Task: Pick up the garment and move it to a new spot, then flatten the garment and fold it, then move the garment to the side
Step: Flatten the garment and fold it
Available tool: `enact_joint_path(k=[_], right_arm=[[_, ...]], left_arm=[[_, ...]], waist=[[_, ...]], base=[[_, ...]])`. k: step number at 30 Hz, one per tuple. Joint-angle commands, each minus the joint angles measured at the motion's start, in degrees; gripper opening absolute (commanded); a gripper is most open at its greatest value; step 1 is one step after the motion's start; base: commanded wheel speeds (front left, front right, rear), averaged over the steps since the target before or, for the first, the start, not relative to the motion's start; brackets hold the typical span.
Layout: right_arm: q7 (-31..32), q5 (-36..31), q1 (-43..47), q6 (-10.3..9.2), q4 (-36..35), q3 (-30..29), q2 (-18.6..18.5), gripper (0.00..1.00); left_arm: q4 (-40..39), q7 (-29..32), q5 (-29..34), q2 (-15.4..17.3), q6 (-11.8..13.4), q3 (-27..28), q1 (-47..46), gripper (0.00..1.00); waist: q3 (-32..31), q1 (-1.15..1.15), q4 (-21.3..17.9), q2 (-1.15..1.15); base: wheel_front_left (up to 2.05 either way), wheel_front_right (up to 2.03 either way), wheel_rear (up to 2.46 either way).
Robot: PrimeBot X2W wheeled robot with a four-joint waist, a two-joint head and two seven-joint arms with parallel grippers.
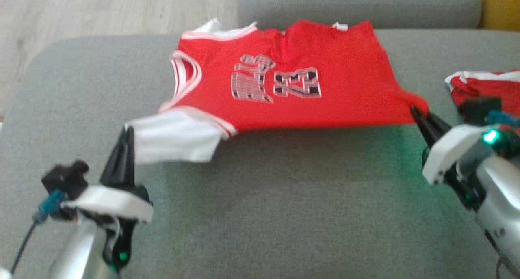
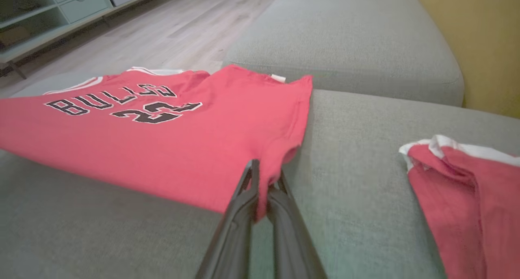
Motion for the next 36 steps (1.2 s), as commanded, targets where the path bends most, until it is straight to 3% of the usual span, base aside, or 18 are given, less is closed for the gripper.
enact_joint_path(k=[1, 9, 16, 25, 36], right_arm=[[0.5, 0.8, 1.1, -0.05, -2.0, 0.5, -2.1, 0.00], [3.8, 3.7, 8.1, -0.05, -8.9, 0.3, -5.1, 0.00], [6.1, 2.5, 9.6, -0.05, -13.3, -2.9, -5.8, 0.00], [10.5, -1.1, 7.0, -0.05, -16.2, -8.0, -3.8, 0.00], [16.9, -3.6, 1.9, -0.05, -15.0, -11.6, 0.1, 0.00]], left_arm=[[-3.5, 0.4, -0.2, 2.5, 1.0, 1.9, -0.2, 0.00], [-14.4, 4.9, -0.5, 3.5, 4.3, 0.8, 10.1, 0.00], [-17.6, 5.8, 0.4, 3.5, 6.4, 0.4, 10.0, 0.00], [-13.1, 7.0, 2.3, 3.8, 7.0, -0.3, 1.3, 0.00], [-2.4, 9.6, 5.2, 5.2, 4.9, -2.6, -12.2, 0.00]], waist=[[-1.5, 0.02, -0.1, -0.01], [-3.3, 0.02, -0.9, -0.01], [-1.7, 0.02, -1.6, -0.01], [3.1, 0.02, -2.2, -0.01], [7.7, 0.02, -2.3, -0.01]], base=[[0.00, 0.00, 0.00], [0.00, 0.00, 0.00], [0.00, 0.00, 0.00], [0.00, 0.00, 0.00], [0.00, 0.00, 0.00]])
